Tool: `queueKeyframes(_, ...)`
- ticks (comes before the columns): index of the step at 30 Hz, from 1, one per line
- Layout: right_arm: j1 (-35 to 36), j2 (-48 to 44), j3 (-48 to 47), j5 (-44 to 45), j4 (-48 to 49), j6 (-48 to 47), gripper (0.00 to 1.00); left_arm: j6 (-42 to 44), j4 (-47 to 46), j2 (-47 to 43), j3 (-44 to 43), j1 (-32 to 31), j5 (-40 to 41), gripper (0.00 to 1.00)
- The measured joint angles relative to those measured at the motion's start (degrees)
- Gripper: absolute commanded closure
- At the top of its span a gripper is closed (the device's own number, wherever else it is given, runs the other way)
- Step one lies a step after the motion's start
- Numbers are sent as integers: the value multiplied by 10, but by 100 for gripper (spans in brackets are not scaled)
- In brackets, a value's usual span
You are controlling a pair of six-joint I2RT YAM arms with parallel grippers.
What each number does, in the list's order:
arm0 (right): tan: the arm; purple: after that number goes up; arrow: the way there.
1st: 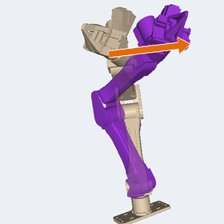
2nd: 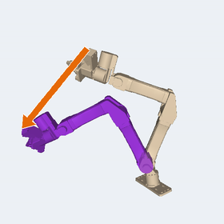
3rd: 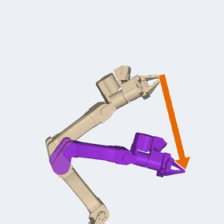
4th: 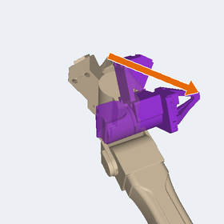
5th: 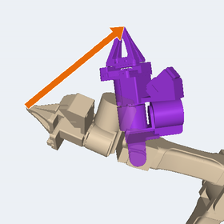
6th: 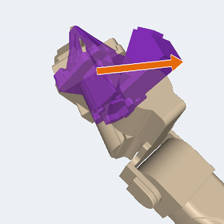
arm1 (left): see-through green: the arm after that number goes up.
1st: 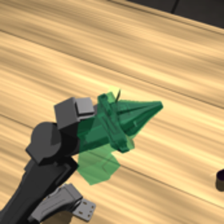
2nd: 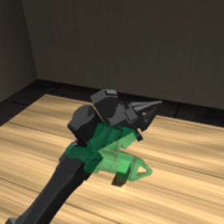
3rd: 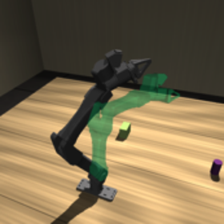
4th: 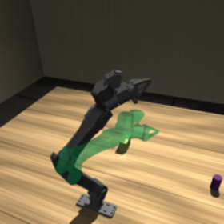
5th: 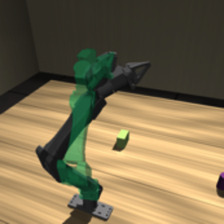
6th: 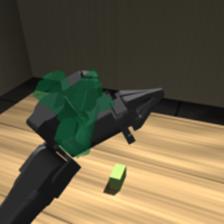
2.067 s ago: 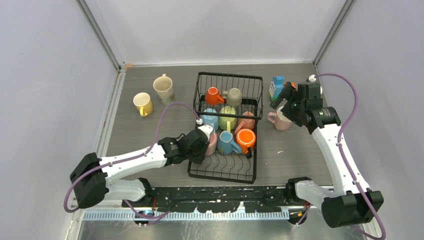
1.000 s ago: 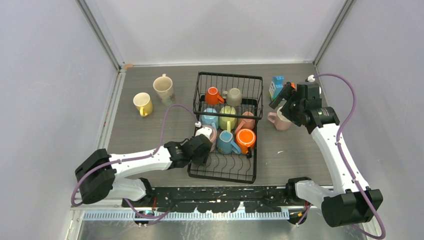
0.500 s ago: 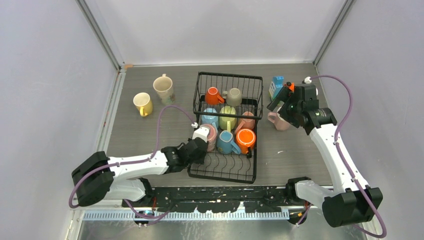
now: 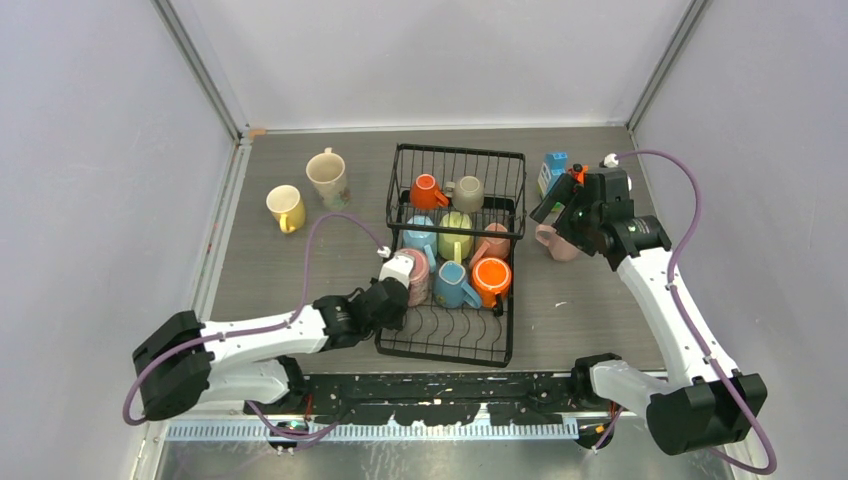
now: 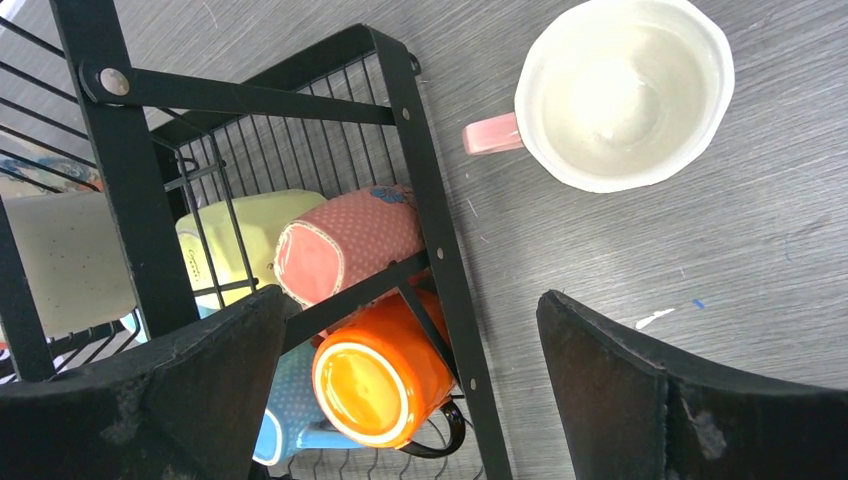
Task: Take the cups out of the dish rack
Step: Unload the cup from the dish rack.
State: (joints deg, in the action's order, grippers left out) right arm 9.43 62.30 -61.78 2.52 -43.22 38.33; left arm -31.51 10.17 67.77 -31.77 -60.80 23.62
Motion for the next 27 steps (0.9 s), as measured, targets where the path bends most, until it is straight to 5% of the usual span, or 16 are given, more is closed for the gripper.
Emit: queueKeyframes(27, 127, -52, 16, 101, 3, 60, 0, -42, 155, -165, 0, -2, -40, 100)
